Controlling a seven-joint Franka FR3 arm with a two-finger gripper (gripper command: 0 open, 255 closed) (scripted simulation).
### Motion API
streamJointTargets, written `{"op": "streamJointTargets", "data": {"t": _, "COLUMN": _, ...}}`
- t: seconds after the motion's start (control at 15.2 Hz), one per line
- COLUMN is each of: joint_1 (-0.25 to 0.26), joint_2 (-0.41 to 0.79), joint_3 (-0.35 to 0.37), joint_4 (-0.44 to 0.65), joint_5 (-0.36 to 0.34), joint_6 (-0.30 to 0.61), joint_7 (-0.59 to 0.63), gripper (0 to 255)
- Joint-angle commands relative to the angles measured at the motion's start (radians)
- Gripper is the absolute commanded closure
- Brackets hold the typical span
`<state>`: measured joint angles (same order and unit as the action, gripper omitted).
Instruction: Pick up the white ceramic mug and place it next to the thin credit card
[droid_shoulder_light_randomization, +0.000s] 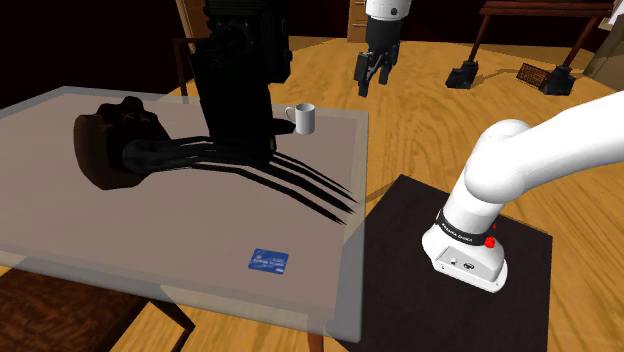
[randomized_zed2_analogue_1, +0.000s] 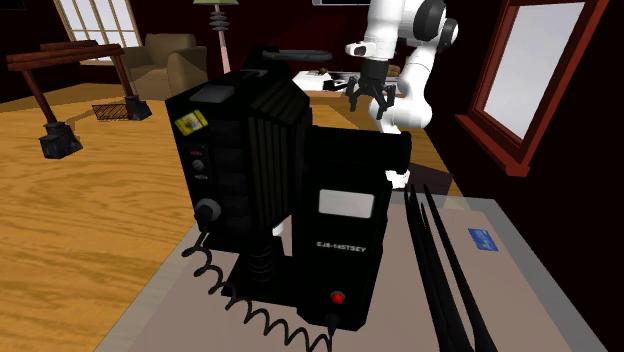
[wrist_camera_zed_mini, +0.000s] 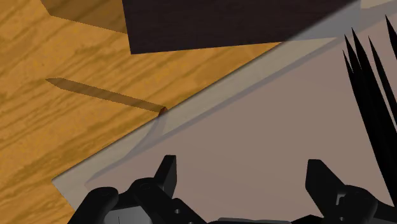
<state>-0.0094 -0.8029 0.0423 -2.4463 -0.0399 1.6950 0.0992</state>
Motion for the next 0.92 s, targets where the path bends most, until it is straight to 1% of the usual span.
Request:
{"op": "streamJointTargets", "data": {"t": 0.0, "joint_1": 0.0, "joint_2": 0.0, "joint_3": 0.0, "joint_4": 0.0, "joint_5": 0.0, "joint_6": 0.0, "joint_7": 0.0, "gripper": 0}}
{"op": "streamJointTargets", "data": {"t": 0.46, "joint_1": -0.026, "joint_2": 0.274, "joint_3": -0.07, "joint_4": 0.106, "joint_5": -0.024, "joint_6": 0.145, "joint_7": -0.071, "gripper": 0}}
{"op": "streamJointTargets", "data": {"t": 0.86, "joint_1": -0.041, "joint_2": 0.517, "joint_3": -0.12, "joint_4": 0.247, "joint_5": -0.017, "joint_6": 0.225, "joint_7": -0.134, "gripper": 0}}
